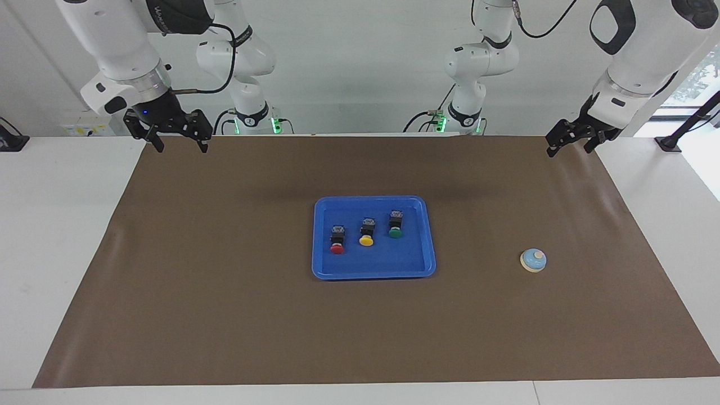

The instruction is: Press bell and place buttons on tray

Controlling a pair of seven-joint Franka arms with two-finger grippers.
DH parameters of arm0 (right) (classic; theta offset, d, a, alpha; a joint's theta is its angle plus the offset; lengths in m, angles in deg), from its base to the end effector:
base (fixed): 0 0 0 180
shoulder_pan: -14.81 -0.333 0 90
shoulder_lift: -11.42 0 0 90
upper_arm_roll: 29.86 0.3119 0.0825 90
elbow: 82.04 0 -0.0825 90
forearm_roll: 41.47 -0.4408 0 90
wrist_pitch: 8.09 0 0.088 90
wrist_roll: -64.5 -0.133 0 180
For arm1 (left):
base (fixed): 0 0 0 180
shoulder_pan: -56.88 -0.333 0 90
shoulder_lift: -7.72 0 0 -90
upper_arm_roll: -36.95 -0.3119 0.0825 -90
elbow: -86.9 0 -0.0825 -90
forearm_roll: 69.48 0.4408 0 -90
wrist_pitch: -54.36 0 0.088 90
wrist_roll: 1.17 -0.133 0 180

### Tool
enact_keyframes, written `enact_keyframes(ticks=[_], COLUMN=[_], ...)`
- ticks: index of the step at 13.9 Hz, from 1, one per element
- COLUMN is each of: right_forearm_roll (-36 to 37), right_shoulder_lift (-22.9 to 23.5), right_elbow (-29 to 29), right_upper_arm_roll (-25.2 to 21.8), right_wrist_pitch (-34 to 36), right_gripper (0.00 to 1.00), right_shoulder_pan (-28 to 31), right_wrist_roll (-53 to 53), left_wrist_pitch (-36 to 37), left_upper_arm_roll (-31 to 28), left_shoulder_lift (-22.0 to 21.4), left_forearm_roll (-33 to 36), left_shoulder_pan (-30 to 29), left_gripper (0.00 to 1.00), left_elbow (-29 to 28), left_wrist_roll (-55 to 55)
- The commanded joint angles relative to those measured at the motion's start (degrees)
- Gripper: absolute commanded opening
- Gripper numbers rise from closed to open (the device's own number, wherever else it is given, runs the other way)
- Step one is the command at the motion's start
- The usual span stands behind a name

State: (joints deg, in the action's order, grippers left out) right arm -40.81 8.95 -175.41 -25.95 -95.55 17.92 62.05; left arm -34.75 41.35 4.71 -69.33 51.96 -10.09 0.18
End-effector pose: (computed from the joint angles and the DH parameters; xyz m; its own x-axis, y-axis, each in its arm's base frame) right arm 0.5909 0.0074 0.5856 0.9978 -0.0296 -0.0594 -0.0286 -0.9994 0.0170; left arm 0.5879 0.0048 0.5604 0.9958 0.0331 -0.0849 0.0325 -0.9994 -0.0086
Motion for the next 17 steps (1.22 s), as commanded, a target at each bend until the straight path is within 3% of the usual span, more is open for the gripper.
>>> enact_keyframes(ticks=[1,17], right_forearm_roll=[-0.84,-0.84], right_shoulder_lift=[-0.96,-0.96], right_elbow=[-0.94,-0.94], right_upper_arm_roll=[0.57,0.57], right_wrist_pitch=[0.62,0.62], right_gripper=[1.00,1.00], right_shoulder_pan=[1.11,1.11], right_wrist_roll=[1.65,1.65], left_wrist_pitch=[-0.62,-0.18], left_upper_arm_roll=[-0.09,0.08], left_shoulder_lift=[0.47,0.56], left_forearm_roll=[-0.50,-1.99], left_shoulder_pan=[0.27,0.27], left_gripper=[1.00,1.00], left_elbow=[0.40,0.66], left_wrist_roll=[0.68,-5.30])
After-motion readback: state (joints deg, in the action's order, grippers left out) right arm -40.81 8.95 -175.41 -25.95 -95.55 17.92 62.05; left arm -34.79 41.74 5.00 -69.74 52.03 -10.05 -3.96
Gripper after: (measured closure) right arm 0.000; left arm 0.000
